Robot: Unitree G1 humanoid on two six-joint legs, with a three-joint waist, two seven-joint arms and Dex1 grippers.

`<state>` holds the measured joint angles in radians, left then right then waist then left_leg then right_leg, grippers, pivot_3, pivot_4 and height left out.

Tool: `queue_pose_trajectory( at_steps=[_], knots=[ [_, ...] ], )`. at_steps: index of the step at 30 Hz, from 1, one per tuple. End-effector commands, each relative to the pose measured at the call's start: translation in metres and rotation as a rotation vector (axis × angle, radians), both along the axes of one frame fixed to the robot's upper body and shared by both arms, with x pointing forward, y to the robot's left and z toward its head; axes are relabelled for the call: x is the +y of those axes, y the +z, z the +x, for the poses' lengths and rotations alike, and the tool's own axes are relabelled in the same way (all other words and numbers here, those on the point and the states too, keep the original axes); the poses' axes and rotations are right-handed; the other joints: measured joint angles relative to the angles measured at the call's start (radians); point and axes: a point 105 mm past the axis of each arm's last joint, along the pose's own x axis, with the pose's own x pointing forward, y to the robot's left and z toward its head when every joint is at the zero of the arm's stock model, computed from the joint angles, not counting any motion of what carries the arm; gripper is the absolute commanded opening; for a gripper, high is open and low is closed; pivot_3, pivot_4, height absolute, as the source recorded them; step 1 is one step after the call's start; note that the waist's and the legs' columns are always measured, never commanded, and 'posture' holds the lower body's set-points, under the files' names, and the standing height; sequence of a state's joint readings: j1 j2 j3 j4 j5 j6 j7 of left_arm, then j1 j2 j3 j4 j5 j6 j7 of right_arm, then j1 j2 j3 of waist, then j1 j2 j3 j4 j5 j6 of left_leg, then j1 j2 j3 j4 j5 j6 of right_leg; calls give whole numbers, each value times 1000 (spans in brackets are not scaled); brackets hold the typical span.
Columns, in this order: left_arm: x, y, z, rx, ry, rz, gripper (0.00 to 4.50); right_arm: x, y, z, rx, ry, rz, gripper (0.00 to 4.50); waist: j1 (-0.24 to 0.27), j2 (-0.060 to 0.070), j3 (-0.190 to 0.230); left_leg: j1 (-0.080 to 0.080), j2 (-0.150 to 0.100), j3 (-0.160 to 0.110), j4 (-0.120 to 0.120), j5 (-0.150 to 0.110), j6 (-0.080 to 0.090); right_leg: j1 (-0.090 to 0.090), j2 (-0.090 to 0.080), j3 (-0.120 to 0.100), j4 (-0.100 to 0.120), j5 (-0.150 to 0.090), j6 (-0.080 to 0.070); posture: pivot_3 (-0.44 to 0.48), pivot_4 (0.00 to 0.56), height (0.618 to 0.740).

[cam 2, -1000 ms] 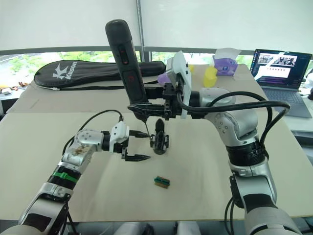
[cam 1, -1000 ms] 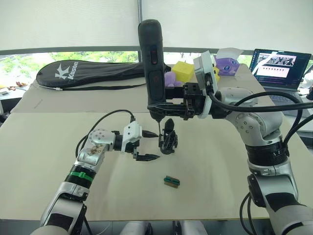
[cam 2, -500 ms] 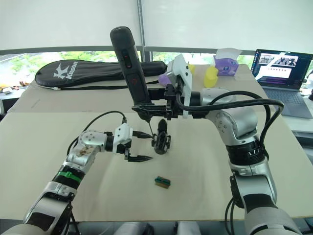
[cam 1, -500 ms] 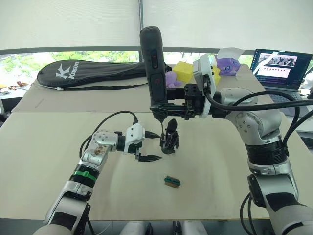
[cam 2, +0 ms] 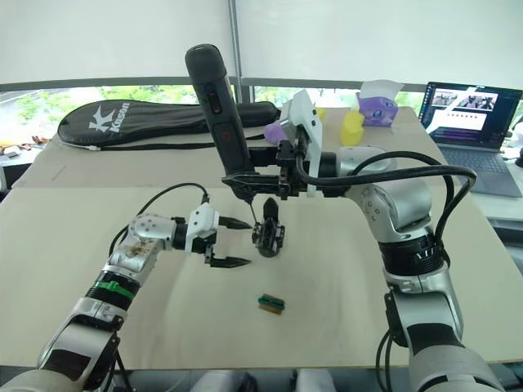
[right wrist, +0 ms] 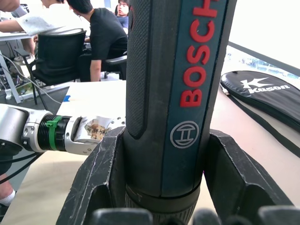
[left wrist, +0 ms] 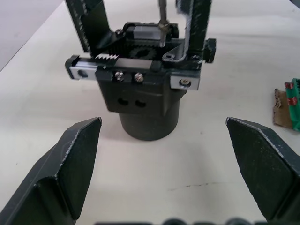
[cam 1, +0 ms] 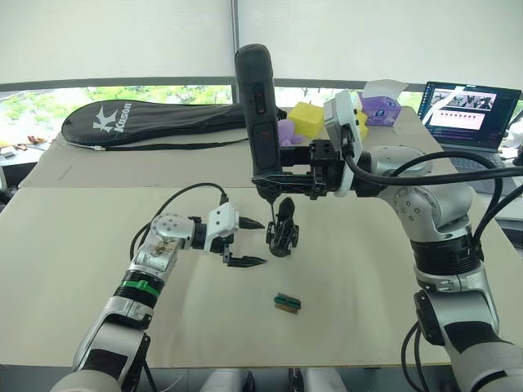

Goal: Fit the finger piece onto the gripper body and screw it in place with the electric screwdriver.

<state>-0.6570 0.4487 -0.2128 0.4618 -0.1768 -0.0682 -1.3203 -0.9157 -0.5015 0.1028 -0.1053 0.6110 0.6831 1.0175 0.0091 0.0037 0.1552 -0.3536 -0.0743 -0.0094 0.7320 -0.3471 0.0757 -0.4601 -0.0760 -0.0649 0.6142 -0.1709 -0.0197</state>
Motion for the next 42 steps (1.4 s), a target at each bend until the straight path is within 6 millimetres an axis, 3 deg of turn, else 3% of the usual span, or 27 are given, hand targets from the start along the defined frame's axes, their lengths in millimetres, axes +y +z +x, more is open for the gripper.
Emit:
queue_pose_trajectory(
  at_steps=[1,22,42],
  knots=[
    [0,11,4,-47,-7,-9,4500,-6,24,-6,-81,0,55,1967,0,0,0,0,0,0,0,0,0,0,0,0,0,0,0,0,150,740],
    [-4,13,7,-61,-8,-16,4500,-5,13,-6,-55,-14,55,1967,-1,0,0,0,0,0,0,0,0,0,0,0,0,0,0,0,150,740],
    [-6,14,8,-73,-15,-13,4500,-6,20,-9,-63,-16,63,1967,0,0,0,0,0,0,0,0,0,0,0,0,0,0,0,0,150,740]
  ],
)
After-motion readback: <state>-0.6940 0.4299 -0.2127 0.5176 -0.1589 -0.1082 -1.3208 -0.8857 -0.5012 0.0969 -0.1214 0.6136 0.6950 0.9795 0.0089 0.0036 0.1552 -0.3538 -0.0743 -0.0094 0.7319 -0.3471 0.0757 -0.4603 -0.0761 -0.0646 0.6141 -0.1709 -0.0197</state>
